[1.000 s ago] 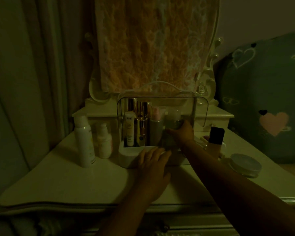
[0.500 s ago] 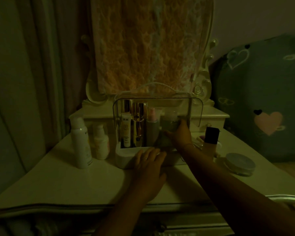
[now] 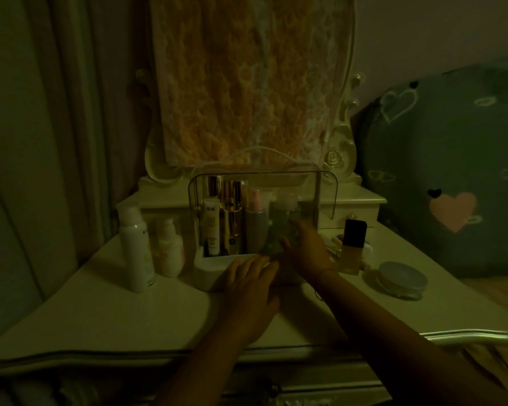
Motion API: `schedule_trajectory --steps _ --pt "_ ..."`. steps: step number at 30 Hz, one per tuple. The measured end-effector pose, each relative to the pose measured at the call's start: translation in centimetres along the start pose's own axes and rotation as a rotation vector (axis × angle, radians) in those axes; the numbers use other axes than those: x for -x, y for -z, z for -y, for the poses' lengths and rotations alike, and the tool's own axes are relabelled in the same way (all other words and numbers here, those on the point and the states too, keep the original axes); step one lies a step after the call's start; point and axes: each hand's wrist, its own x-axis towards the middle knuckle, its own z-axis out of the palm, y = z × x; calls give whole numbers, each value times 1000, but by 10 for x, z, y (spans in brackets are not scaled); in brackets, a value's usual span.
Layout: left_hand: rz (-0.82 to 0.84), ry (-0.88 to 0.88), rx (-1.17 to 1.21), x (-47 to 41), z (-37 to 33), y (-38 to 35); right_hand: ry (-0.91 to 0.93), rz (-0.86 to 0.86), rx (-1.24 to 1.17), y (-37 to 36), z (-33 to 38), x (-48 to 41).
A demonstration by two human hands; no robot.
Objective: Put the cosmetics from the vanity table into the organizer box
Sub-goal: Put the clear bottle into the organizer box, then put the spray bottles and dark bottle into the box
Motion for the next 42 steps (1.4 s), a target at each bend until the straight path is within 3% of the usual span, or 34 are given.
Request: schedule_trajectory --steps 12,23,31,33,38,42 --pt "5 -5 2 1 1 0 -26 33 62 -4 -2 -10" --pt "-31 7 86 1 0 3 115 -56 33 4 -8 40" --pt "-166 88 293 11 6 15 42 103 197 6 -21 50" --pt "-239 100 311 19 13 26 53 113 223 4 -21 50" --pt "-761 338 356 42 52 68 57 76 224 -1 -22 52" --pt "-846 655 456 46 88 87 52 64 242 -3 -22 53"
